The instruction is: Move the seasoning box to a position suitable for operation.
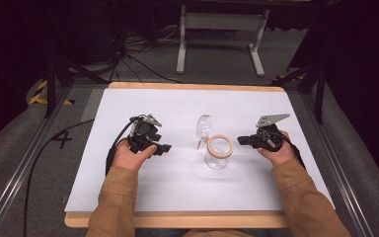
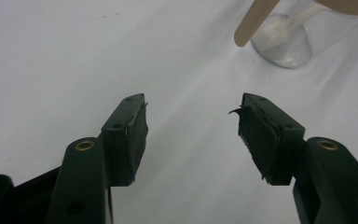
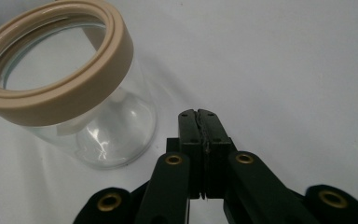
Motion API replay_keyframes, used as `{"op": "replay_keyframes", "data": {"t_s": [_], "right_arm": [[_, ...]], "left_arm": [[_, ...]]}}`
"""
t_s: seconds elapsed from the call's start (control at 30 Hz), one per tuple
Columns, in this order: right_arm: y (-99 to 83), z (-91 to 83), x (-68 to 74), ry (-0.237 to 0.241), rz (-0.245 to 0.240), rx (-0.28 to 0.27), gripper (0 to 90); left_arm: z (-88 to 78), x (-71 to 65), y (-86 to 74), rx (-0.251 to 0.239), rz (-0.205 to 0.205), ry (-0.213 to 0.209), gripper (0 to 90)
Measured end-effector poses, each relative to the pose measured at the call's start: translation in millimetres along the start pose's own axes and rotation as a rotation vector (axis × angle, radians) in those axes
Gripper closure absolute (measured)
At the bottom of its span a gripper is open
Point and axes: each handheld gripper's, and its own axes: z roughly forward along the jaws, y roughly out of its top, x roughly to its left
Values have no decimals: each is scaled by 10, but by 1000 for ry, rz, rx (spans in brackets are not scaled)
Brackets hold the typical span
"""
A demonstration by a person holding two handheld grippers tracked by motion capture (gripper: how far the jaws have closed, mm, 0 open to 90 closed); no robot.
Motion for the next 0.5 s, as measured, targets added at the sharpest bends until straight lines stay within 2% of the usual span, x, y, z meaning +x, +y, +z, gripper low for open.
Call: {"op": "replay_keyframes", "data": {"t_s": [0.5], "right_arm": [[20,107,75,15,-14,-6,900]], "left_arm": [[-9,-36,14,2,11,-6,422]]}}
